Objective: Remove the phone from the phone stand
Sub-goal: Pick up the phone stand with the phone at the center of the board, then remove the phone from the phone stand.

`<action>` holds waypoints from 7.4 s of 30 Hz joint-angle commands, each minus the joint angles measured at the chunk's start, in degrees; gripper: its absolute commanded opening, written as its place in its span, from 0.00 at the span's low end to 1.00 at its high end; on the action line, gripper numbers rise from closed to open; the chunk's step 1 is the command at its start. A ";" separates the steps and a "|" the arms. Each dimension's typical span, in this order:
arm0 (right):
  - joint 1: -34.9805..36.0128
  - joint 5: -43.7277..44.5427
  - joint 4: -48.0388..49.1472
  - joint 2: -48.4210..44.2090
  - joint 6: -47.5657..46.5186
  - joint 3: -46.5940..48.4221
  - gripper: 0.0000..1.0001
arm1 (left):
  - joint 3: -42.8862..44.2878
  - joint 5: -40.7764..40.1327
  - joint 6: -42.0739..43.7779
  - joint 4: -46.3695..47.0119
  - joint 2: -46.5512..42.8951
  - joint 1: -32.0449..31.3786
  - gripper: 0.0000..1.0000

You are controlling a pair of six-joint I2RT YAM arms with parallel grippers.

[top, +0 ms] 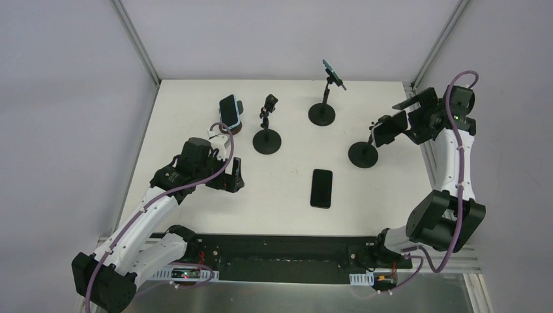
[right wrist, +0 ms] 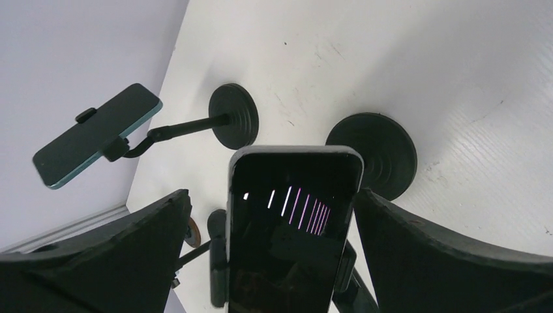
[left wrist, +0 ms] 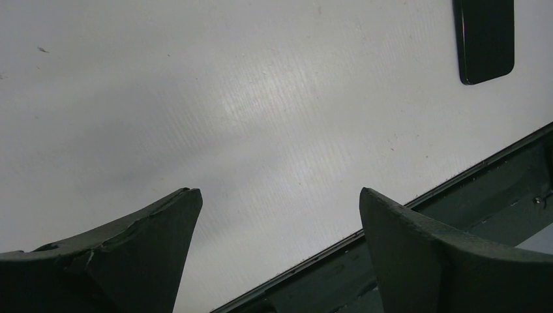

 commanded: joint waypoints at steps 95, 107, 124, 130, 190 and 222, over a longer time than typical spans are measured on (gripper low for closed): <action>56.31 -31.49 12.40 6.50 7.39 -1.97 0.08 | -13.88 20.58 27.26 39.42 -15.71 -20.88 0.93; 56.96 -31.74 13.09 4.54 7.30 -3.72 0.08 | -14.76 9.13 27.11 48.21 -8.50 -21.19 0.81; 57.50 -28.05 5.06 3.72 0.99 -2.36 0.09 | -17.82 12.24 21.81 46.73 -24.71 -21.18 0.76; 57.70 -30.22 7.59 2.81 2.14 -2.92 0.09 | -17.35 10.58 25.69 46.44 -19.40 -21.19 0.83; 63.82 -32.34 56.42 -20.20 -36.37 -31.58 0.00 | -11.50 35.87 18.02 49.78 -1.38 -17.77 0.00; 69.74 -29.29 42.12 -23.24 -54.14 -28.43 0.00 | -14.98 37.48 14.15 59.92 -1.35 -16.88 0.00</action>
